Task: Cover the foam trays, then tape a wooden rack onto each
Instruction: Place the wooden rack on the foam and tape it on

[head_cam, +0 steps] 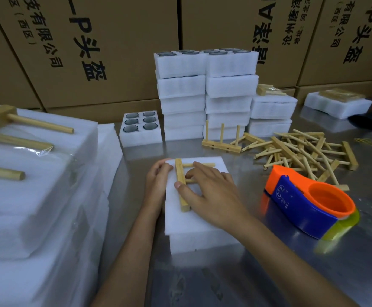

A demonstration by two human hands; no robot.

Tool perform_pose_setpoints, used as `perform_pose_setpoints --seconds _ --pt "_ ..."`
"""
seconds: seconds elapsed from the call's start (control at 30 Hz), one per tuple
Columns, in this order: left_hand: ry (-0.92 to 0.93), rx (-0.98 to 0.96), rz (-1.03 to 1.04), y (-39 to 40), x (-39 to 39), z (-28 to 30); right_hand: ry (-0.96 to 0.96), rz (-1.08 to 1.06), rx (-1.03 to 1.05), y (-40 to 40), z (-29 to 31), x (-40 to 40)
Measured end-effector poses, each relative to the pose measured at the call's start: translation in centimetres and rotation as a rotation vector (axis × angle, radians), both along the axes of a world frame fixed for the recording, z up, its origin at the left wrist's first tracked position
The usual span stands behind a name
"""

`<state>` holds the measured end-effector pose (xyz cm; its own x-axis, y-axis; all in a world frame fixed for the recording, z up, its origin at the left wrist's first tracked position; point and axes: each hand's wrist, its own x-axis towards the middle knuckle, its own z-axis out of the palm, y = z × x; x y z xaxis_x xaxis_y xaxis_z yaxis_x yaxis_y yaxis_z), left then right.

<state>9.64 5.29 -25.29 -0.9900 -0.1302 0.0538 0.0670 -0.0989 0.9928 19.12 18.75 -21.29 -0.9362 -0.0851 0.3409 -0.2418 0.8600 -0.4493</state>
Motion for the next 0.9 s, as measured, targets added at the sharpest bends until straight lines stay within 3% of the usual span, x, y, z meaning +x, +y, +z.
perform_pose_setpoints --seconds 0.1,0.23,0.37,0.43,0.8,0.9 --pt "0.023 -0.024 0.015 0.2 0.1 0.1 0.155 -0.05 -0.143 0.9 1.1 0.7" --pt "-0.003 -0.008 0.058 0.6 0.4 0.5 0.301 -0.215 -0.178 4.5 1.3 2.9" --pt "-0.023 0.015 0.044 1.1 0.8 0.7 0.324 -0.749 0.066 9.8 -0.8 5.1" --pt "-0.032 0.034 0.031 1.3 1.1 0.8 0.29 -0.918 0.159 11.8 -1.8 5.7" --pt "-0.081 0.08 -0.008 2.5 4.1 1.0 0.432 -0.869 0.2 15.8 -2.2 5.6" --pt "-0.148 0.056 -0.132 2.3 4.7 2.1 0.501 -0.826 0.053 17.1 0.1 5.4"
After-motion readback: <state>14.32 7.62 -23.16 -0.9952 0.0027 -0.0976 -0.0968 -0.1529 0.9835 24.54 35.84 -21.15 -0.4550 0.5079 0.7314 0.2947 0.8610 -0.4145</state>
